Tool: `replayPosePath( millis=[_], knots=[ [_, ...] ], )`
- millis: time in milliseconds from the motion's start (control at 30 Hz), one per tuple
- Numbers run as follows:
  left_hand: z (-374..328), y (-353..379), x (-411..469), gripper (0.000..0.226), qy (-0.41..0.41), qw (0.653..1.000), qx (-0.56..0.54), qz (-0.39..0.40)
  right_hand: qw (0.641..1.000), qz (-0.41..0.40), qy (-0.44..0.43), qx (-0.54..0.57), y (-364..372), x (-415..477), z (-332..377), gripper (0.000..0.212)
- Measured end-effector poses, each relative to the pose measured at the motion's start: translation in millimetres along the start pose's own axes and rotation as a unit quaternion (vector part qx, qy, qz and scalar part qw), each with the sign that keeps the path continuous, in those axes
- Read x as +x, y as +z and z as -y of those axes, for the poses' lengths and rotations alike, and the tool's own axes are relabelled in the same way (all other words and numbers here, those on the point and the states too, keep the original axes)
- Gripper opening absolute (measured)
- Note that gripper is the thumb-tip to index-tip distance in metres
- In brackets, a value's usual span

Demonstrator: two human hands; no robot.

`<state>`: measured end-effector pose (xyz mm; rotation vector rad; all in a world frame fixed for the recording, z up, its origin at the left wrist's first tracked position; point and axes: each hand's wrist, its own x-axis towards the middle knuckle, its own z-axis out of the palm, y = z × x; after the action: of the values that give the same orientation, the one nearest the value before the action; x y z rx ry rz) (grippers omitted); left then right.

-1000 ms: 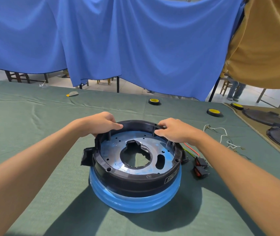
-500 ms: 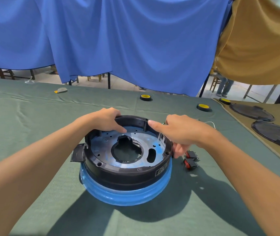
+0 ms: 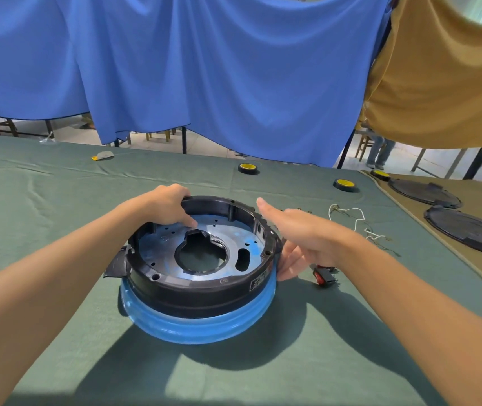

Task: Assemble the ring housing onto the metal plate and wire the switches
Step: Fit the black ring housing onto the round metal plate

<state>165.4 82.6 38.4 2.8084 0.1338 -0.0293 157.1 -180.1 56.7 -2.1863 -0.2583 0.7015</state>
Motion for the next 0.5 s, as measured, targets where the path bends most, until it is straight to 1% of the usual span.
replayPosePath(
  millis=[267,433,500],
  knots=[
    [35.4,-12.2,-12.3,0.042,-0.057,0.998,-0.011,-0.024,1.0,-0.006,-0.006,0.002,25.5,19.0,29.4,0.083],
    [48.0,-17.3,-14.0,0.037,-0.098,0.994,-0.013,-0.037,1.0,-0.026,-0.008,0.004,33.0,33.7,44.4,0.08],
    [51.7,-18.9,-13.7,0.037,-0.118,0.992,-0.023,-0.045,0.999,-0.032,-0.011,0.029,32.0,41.2,47.5,0.078]
  ],
)
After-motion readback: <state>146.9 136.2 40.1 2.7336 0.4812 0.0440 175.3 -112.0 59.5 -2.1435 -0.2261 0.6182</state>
